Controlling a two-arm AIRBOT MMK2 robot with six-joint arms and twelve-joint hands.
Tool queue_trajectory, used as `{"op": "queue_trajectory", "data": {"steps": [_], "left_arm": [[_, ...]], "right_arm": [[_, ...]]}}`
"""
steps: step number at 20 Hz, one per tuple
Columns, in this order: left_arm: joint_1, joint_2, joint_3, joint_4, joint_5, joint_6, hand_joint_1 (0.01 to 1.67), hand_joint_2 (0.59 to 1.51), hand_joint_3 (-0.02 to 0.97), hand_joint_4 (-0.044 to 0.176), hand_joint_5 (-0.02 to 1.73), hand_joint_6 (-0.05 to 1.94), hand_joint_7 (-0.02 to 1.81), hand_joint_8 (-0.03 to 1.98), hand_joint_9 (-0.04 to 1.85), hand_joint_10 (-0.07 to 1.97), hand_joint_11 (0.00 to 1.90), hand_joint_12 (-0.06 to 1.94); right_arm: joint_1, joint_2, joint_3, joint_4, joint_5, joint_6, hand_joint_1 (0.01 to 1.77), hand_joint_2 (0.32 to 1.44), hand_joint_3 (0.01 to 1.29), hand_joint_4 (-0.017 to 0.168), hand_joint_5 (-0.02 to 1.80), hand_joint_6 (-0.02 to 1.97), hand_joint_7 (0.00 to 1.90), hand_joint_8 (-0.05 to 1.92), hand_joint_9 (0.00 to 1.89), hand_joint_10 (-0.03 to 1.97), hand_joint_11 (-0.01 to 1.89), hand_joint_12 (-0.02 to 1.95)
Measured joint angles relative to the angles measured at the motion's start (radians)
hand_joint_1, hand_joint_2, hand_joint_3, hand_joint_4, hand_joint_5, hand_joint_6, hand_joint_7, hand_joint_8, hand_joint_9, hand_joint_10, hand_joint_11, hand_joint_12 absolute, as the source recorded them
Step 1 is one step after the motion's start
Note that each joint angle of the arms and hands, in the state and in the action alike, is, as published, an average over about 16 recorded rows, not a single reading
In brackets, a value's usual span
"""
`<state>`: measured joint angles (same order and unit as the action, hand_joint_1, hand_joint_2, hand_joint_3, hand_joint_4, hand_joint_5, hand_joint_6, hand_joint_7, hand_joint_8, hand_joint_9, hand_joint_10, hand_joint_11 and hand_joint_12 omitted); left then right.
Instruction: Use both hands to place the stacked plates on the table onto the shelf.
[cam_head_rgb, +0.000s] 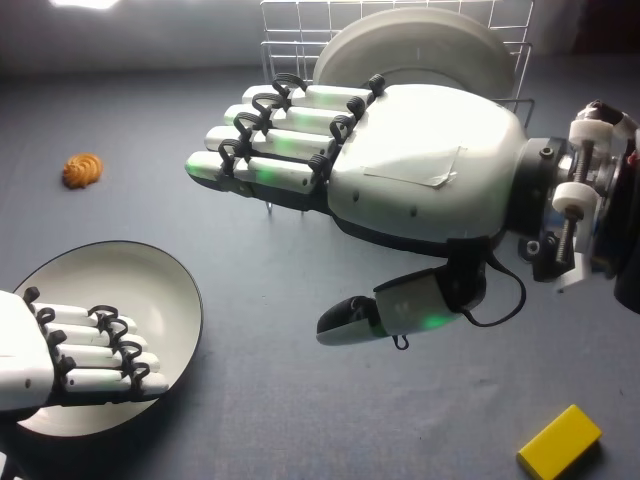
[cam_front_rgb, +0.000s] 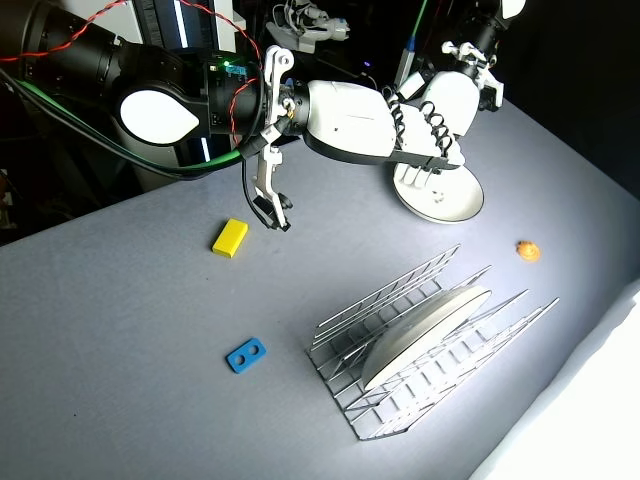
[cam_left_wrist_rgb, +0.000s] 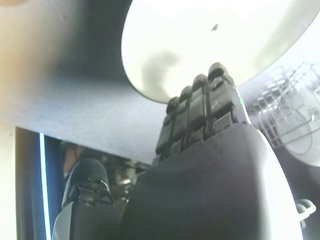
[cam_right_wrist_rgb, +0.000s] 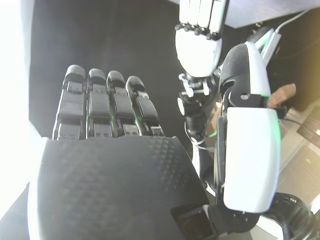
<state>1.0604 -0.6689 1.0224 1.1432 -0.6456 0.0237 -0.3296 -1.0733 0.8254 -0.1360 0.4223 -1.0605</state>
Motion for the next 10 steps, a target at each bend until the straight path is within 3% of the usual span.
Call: {"op": "queue_trajectory", "data": {"steps": [5, 10], "left_arm": [[-0.011, -0.001, 0.007, 0.0, 0.007, 0.001, 0.02, 1.158, 0.016, -0.004, 0.03, 0.02, 0.02, 0.0, 0.02, 0.01, 0.02, 0.01], [-0.012, -0.005, 0.048, -0.003, 0.017, 0.001, 0.02, 1.154, 0.016, 0.0, 0.03, 0.02, 0.02, 0.0, 0.02, 0.01, 0.02, 0.01]], "right_arm": [[-0.003, 0.0, 0.0, 0.0, 0.0, -0.001, 0.74, 0.99, 0.01, 0.001, 0.02, 0.03, 0.02, 0.01, 0.02, -0.01, 0.02, 0.0], [-0.004, 0.0, -0.001, -0.002, 0.0, -0.002, 0.74, 1.0, 0.01, 0.001, 0.02, 0.03, 0.02, 0.01, 0.02, -0.01, 0.02, 0.0]]}}
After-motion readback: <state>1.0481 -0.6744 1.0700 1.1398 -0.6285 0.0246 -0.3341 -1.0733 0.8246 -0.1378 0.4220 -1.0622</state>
